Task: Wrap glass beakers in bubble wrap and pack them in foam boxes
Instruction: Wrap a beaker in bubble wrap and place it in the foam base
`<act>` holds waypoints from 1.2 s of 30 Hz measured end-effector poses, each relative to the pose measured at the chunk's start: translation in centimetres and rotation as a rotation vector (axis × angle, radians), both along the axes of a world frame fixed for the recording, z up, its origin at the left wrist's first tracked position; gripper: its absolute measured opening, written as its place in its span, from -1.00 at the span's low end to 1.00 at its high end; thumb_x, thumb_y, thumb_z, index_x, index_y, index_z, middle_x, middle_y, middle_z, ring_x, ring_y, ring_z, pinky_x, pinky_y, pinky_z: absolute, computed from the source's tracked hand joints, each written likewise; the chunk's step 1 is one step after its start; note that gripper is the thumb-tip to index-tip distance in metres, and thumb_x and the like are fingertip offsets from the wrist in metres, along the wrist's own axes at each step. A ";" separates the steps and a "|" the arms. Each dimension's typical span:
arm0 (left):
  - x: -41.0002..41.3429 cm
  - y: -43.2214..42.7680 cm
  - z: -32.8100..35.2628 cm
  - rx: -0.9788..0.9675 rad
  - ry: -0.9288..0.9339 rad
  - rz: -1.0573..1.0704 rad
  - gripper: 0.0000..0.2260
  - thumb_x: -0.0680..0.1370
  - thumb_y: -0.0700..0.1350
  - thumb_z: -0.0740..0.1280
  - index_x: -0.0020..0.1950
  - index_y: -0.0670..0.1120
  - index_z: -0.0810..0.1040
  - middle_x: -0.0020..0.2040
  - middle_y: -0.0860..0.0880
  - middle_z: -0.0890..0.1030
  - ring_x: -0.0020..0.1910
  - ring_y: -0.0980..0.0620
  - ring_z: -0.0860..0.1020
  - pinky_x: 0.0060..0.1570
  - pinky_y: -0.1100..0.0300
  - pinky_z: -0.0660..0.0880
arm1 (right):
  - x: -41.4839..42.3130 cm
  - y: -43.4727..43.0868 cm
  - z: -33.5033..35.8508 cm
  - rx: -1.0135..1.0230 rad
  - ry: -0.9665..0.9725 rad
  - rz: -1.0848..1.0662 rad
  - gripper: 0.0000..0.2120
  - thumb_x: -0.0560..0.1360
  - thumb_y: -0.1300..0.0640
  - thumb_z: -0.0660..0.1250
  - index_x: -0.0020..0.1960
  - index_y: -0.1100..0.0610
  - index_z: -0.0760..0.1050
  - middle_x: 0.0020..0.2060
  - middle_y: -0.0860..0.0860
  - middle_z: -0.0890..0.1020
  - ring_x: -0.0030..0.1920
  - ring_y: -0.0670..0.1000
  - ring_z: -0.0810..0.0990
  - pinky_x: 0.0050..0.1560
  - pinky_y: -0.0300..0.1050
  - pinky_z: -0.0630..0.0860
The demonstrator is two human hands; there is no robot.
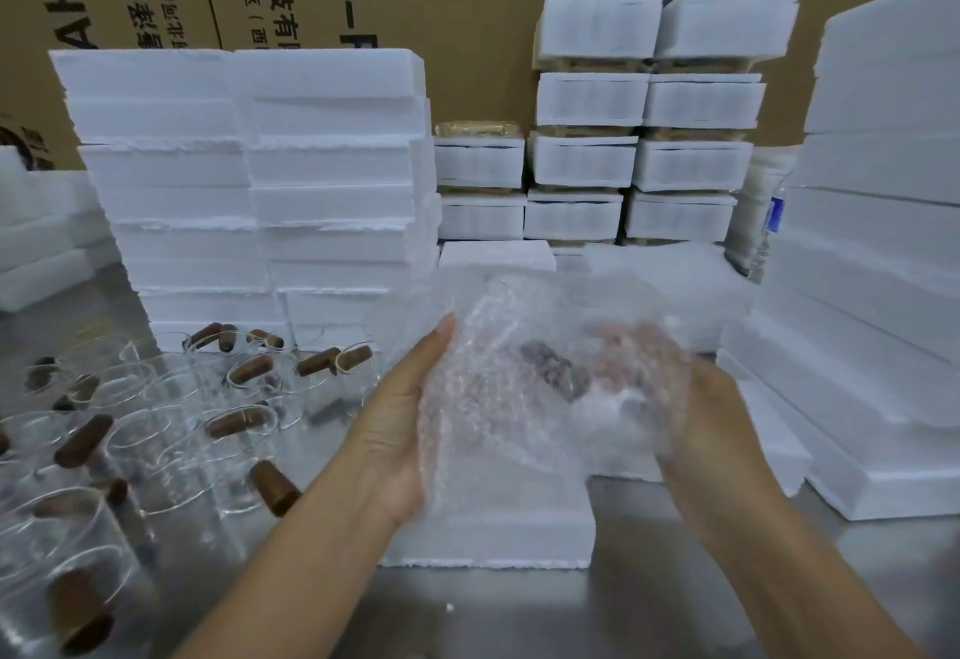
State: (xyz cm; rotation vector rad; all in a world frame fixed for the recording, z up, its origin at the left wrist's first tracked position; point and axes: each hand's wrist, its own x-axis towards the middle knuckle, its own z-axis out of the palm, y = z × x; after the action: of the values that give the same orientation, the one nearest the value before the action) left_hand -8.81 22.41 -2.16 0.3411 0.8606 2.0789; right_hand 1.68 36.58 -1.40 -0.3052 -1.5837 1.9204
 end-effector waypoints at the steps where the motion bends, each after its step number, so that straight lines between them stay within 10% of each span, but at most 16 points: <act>1: -0.1 0.0 -0.3 0.042 -0.022 0.037 -0.67 0.18 -0.01 0.50 -0.14 -0.15 0.72 -0.05 -0.17 0.69 -0.13 -0.13 0.68 -0.24 -0.01 0.62 | -0.2 0.4 -0.3 -0.022 0.068 -0.098 -0.65 0.58 -0.01 0.18 -0.26 -0.08 0.66 -0.33 -0.20 0.66 -0.30 -0.23 0.59 -0.15 -0.23 0.47; 7: -0.4 0.0 -1.0 0.283 -0.073 0.083 -0.31 0.00 -0.10 0.68 0.11 -0.17 0.65 0.15 -0.23 0.61 0.10 -0.22 0.60 0.05 -0.16 0.55 | -0.9 -2.3 -2.5 -0.301 0.032 0.151 -0.26 -0.01 -0.38 0.28 -0.02 0.11 0.52 -0.13 0.03 0.68 -0.23 -0.04 0.70 -0.20 -0.18 0.58; 11: -0.5 -0.2 -1.5 0.278 -0.029 0.053 -0.40 0.03 -0.07 0.67 0.03 -0.17 0.68 0.10 -0.23 0.63 0.07 -0.19 0.62 0.12 -0.14 0.52 | -1.3 -4.3 -3.0 0.048 0.014 0.217 -0.45 0.15 -0.36 0.49 0.04 -0.11 0.63 0.03 -0.05 0.68 0.07 -0.04 0.65 0.06 -0.16 0.57; 15: -0.5 -0.2 -1.6 0.314 -0.046 0.075 -0.30 0.03 -0.07 0.68 0.14 -0.17 0.64 0.19 -0.24 0.59 0.16 -0.22 0.57 0.21 -0.16 0.45 | -2.3 -3.5 -1.4 0.034 0.021 -0.067 -0.58 0.12 -0.29 0.43 -0.23 0.02 0.63 -0.17 0.17 0.68 -0.05 0.08 0.66 0.13 0.20 0.53; 19: -0.5 -0.1 -1.4 0.378 -0.050 0.122 -0.21 0.01 -0.10 0.69 0.22 -0.14 0.59 0.25 -0.20 0.56 0.25 -0.20 0.52 0.31 -0.11 0.38 | -3.5 -2.9 1.9 0.073 0.115 -0.142 -0.82 0.36 -0.01 0.42 -0.28 0.11 0.64 -0.32 -0.01 0.69 -0.29 -0.08 0.66 -0.33 -0.26 0.57; 24: -0.6 -0.4 -1.3 0.349 0.027 0.127 -0.39 0.02 -0.09 0.69 0.04 -0.09 0.69 0.17 -0.15 0.62 0.15 -0.12 0.60 0.16 -0.02 0.51 | -5.3 -2.2 5.2 0.122 0.184 -0.083 -0.78 0.47 0.00 0.36 -0.32 -0.04 0.65 -0.23 -0.06 0.71 -0.10 -0.06 0.68 0.01 -0.05 0.56; 31: -2.6 -2.4 -0.8 0.070 0.375 0.241 -0.05 -0.01 0.05 0.68 0.34 -0.08 0.47 0.21 -0.11 0.60 0.19 -0.08 0.57 0.17 0.00 0.50 | -5.6 -1.4 6.2 0.125 0.171 -0.026 -0.85 0.42 -0.04 0.35 -0.22 0.02 0.62 -0.23 -0.06 0.70 -0.11 -0.05 0.68 0.02 -0.11 0.59; 36: -2.2 -3.5 -0.7 -0.119 0.574 0.195 -0.83 0.28 0.04 0.48 -0.14 0.19 0.70 -0.09 0.20 0.69 -0.11 0.32 0.62 -0.20 0.36 0.55 | -5.6 -1.4 4.6 0.114 0.126 -0.048 -0.87 0.48 0.02 0.33 -0.18 0.04 0.60 -0.27 -0.04 0.71 -0.17 -0.03 0.69 -0.12 -0.17 0.61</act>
State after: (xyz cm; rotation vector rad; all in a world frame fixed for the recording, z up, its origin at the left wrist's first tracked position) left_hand -11.05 18.92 -2.89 0.8429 1.3945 2.1219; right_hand -3.90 35.20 3.19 -0.1688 -1.5809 1.7692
